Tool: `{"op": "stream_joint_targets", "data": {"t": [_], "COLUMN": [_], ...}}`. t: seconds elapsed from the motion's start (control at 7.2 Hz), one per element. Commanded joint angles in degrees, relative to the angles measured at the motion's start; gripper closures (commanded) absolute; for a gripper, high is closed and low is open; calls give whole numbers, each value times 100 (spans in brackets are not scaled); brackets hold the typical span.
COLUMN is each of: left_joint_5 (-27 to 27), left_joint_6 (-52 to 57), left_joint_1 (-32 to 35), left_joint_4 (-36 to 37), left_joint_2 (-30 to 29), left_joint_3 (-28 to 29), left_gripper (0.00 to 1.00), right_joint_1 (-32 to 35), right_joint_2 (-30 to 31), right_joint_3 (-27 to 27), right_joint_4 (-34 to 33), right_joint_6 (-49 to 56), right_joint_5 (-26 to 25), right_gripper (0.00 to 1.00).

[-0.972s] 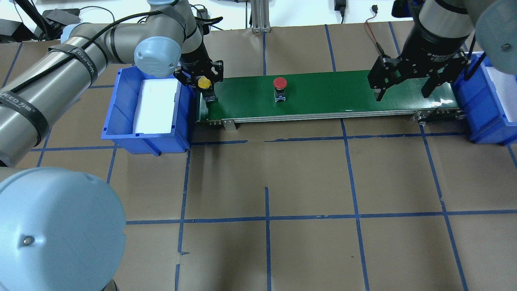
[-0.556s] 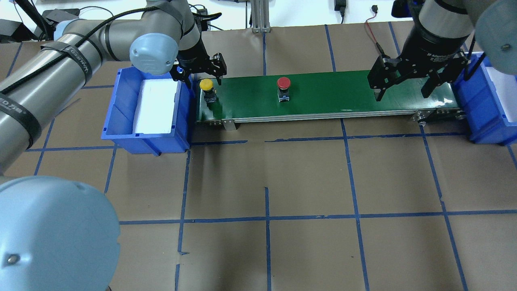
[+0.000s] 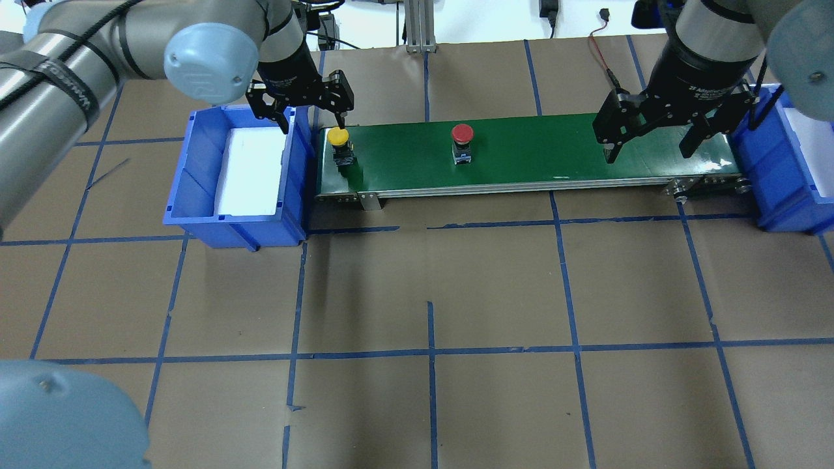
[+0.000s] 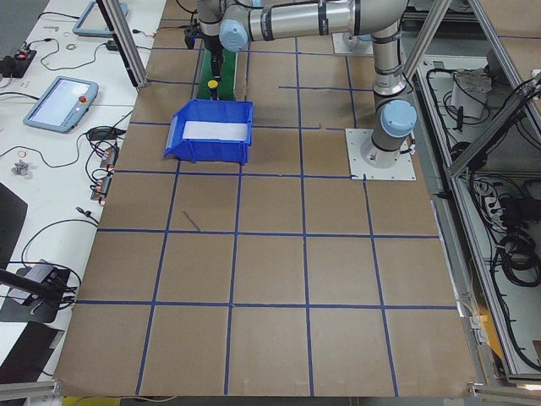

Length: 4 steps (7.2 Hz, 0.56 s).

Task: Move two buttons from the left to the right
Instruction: 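Release the yellow button on the belt and withdraw the left gripper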

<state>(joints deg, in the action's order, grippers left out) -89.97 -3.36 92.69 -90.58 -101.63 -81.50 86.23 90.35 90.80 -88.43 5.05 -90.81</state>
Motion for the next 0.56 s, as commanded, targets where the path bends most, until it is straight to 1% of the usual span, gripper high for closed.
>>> {"op": "stream_joint_targets", "data": {"t": [0.0,0.28,0.42], "left_joint_5": [-109,-118,-31], "left_joint_6": [195,126,116], "left_joint_1": [-207,-181,-146], "left_joint_4": [-320,-49,-13], "left_joint_2": [1227,1443,1444], "left_joint_3": [-888,-1296,-1289], "left_gripper": [0,0,0], "right_joint_1": [0,0,0], "right_joint_2": [27,27,27], "right_joint_3": [-1,-1,16], "right_joint_4": [36,1,36], "right_joint_6": [-4,-4,-4], "right_joint_5": [2,2,2], "right_gripper": [0,0,0]}}
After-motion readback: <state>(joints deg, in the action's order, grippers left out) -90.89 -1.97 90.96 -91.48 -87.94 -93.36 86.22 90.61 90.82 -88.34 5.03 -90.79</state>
